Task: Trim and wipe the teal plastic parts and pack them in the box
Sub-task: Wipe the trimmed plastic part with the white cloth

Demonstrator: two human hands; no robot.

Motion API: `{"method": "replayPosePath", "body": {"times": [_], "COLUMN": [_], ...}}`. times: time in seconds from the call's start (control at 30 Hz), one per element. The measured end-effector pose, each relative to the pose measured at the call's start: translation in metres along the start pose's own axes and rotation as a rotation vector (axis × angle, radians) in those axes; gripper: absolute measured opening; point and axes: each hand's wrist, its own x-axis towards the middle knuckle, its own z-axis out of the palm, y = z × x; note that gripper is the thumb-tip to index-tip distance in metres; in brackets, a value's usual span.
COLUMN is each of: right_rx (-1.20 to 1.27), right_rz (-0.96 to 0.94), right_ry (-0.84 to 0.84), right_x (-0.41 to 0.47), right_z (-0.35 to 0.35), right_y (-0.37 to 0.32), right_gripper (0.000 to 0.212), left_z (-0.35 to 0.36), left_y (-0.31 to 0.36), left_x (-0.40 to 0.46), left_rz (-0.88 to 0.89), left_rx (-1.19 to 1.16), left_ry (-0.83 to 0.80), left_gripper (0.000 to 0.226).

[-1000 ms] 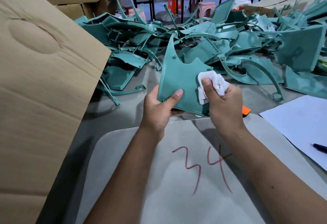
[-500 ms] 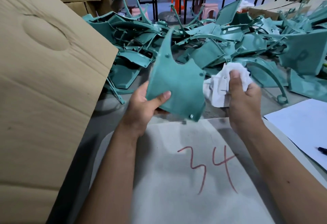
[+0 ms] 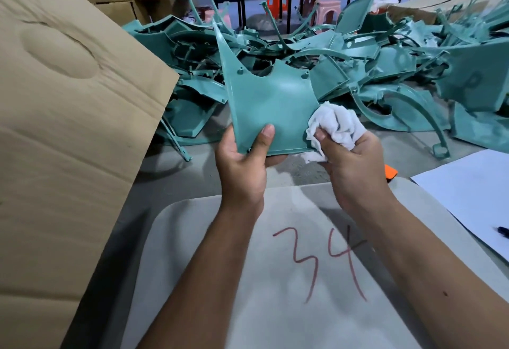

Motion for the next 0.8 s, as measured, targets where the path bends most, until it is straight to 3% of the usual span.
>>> {"method": "replayPosePath", "body": {"times": [0.1,0.17,0.23,0.33,0.43,0.53,0.6,0.7,0.8], "right_rx": [-0.442,-0.537,-0.317,0.012,0.071,0.191,0.23,0.231,-0.012], "right_rz": [-0.22,-0.22,-0.07,0.105,0.122,0.26,0.279,0.254,0.115], "right_ry": [0.152,0.238,0.376,0.542,0.357,0.04,-0.058,0.062,0.202], "right_x": [0.006,0.005,0.003,0.007,0.002,-0.013,-0.018,-0.012,0.003], "right_z": [-0.01,-0.008,-0.003,-0.006,0.001,0.024,0.033,0.024,-0.002], "right_y": [0.001,0.001,0.002,-0.001,-0.003,0.001,0.007,0.011,0.009], "right_gripper": [0.035,0.047,0.048,0.032,0.028,0.029,0.03,0.021,0.006], "left_z": [0.002,0.001,0.001,-0.002,-0.003,0.006,0.009,0.009,0.006], "left_y": [0.003,0.003,0.002,0.003,0.001,-0.006,-0.011,-0.012,-0.009], "left_x": [0.002,0.004,0.003,0.006,0.008,0.001,-0.001,-0.005,-0.006], "left_rz": [-0.011,-0.009,-0.03,-0.088,-0.097,-0.049,0.006,0.048,0.081], "left_rx": [-0.003,0.01,0.0,-0.097,-0.182,-0.133,-0.057,0.057,0.11], "left_ry": [-0.038,-0.081,-0.084,-0.03,0.034,0.084,0.094,-0.063,-0.159], "left_gripper": [0.024,0.025,0.025,0.028,0.031,0.028,0.029,0.027,0.031]}}
